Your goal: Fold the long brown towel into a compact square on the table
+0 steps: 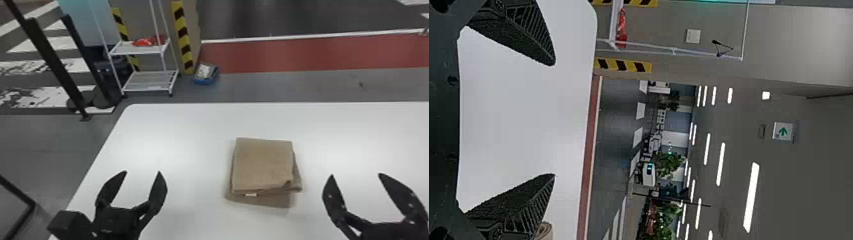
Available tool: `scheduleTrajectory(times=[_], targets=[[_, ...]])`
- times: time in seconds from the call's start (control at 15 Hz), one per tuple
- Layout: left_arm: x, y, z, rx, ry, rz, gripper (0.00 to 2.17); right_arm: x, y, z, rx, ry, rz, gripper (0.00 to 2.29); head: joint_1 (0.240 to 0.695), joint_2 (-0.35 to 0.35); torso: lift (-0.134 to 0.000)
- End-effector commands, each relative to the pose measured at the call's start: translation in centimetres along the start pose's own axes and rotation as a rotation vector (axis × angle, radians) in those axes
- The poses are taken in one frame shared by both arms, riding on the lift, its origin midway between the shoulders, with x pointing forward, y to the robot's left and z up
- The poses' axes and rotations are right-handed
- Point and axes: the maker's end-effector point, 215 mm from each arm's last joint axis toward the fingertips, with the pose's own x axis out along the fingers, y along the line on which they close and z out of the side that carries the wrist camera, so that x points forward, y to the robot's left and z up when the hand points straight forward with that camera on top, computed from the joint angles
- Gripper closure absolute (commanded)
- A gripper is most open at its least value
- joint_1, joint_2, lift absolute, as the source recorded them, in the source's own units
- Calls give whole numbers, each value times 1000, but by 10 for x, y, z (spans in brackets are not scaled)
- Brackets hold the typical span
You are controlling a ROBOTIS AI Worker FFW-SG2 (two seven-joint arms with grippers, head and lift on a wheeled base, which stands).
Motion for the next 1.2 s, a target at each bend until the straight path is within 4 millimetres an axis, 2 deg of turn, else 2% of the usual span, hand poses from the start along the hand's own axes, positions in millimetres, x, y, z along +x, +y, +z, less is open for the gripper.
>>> scheduleTrajectory(times=[0.0, 1.13], targets=[[0, 2, 0, 1, 3, 2, 80, 1, 1, -1, 1, 0, 1, 87, 695, 167, -124], [3, 4, -4, 1, 9, 3, 80, 6, 5, -6, 7, 9, 6, 93, 695, 177, -124]])
